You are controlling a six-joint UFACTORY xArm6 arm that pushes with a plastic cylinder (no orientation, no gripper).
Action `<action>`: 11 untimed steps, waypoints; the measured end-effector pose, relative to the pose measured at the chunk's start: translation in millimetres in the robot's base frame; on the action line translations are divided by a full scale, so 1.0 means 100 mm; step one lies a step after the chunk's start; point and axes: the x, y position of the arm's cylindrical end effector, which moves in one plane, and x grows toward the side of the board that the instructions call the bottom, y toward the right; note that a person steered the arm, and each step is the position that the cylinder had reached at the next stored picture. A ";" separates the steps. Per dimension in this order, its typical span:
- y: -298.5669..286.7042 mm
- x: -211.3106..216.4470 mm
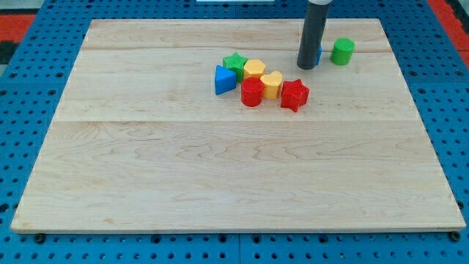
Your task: Slide the red circle yellow heart to the bottom
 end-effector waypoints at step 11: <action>-1.51 0.45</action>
